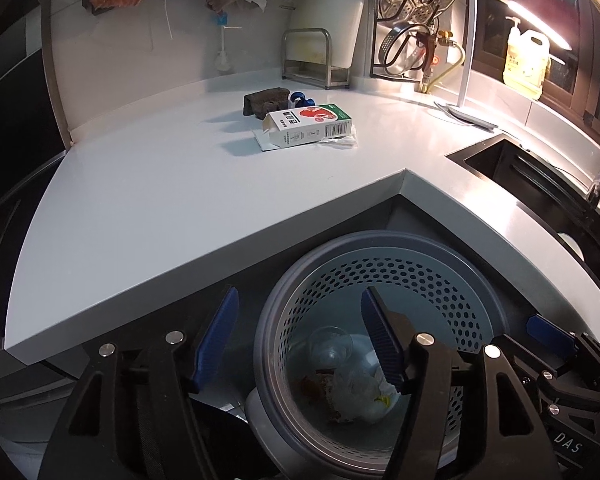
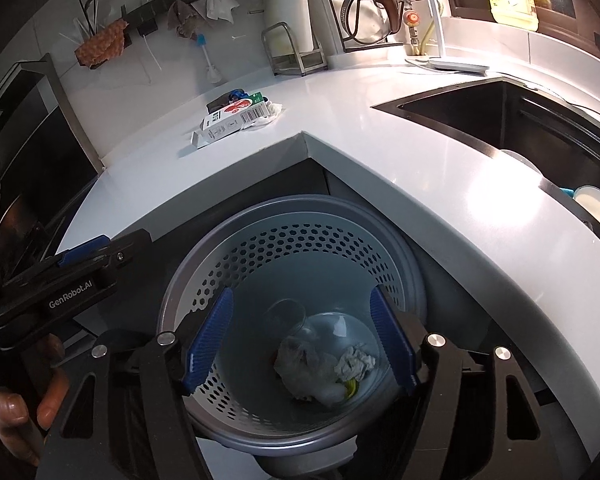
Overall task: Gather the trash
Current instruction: 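Open left tool dropping the wrapper while right tool drops paper into basket, then move left tool to the white-and-red carton while right tool approaches plastic bag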
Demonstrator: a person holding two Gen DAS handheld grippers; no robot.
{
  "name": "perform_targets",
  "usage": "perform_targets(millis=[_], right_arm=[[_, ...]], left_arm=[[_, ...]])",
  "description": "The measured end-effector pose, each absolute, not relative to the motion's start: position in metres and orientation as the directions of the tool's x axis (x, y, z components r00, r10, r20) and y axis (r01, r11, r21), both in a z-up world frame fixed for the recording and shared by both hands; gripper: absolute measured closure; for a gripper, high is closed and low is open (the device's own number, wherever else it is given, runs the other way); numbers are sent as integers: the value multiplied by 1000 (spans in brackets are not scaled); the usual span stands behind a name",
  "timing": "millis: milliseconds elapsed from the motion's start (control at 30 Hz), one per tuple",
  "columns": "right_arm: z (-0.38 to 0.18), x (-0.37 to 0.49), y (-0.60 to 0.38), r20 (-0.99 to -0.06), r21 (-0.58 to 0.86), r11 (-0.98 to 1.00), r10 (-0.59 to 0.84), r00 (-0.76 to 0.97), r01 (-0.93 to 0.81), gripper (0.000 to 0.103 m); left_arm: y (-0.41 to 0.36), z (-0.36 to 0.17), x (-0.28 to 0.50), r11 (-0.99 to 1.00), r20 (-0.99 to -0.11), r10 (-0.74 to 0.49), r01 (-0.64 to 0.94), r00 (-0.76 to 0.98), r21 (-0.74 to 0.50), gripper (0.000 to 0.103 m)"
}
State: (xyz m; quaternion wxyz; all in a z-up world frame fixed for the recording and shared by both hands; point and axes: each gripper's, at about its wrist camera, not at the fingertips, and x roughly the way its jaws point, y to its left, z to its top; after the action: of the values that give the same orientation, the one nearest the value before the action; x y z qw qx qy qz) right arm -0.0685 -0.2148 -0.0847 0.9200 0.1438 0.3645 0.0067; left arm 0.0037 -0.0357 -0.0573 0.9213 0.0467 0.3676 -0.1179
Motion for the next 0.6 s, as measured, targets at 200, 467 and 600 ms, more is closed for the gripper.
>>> perform_targets(millis=[200, 467, 600], right_arm=[[-86, -70, -215, -667, 278, 956, 123, 735, 93, 35], [-85, -71, -214, -658, 285, 955, 129, 742, 87, 35], [-86, -67, -214, -658, 300, 950, 140, 740, 86, 35]], left_arm=[[-31, -54, 0, 971, -674, -170, 237, 719, 8, 35], [-24, -48, -1, 976, -657, -167, 219, 735, -2, 27], [-19, -47, 0, 978, -651, -157, 210, 743, 5, 26]])
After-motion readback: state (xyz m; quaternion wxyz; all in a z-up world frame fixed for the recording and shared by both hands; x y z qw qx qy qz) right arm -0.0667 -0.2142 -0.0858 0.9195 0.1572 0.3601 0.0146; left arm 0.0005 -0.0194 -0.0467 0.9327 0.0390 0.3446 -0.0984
